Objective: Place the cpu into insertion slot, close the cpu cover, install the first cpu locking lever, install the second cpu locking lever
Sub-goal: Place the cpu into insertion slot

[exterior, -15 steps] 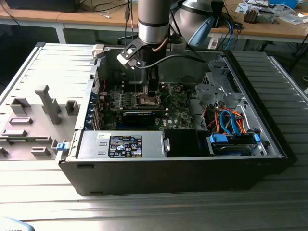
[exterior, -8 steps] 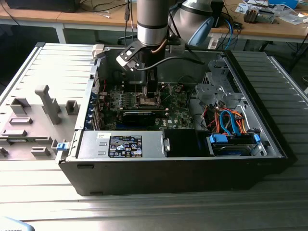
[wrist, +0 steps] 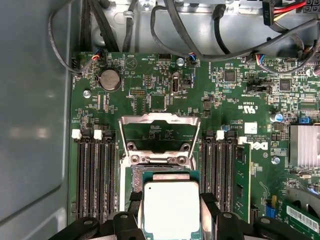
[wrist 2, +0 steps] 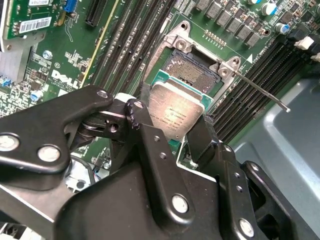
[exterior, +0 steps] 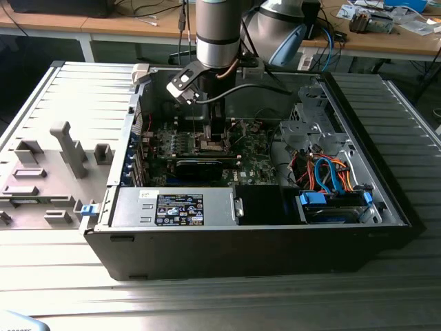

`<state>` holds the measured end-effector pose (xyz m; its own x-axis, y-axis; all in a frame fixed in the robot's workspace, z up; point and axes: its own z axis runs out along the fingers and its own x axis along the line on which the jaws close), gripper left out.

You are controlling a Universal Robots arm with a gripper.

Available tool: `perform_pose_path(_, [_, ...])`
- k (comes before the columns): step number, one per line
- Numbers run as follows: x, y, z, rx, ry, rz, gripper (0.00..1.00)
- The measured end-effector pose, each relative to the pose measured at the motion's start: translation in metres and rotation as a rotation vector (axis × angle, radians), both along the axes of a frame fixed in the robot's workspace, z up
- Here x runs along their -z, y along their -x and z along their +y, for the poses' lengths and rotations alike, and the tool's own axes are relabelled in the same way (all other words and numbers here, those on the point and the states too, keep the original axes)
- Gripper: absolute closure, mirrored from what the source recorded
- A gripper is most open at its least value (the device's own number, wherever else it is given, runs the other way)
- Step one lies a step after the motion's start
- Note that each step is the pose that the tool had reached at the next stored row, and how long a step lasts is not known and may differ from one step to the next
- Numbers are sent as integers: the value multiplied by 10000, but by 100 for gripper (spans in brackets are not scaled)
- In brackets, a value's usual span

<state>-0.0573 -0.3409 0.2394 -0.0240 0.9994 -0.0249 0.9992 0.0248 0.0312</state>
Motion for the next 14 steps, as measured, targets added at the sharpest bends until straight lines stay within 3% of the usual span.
perform_pose_path(14, [73,0,4,0,0,1,46])
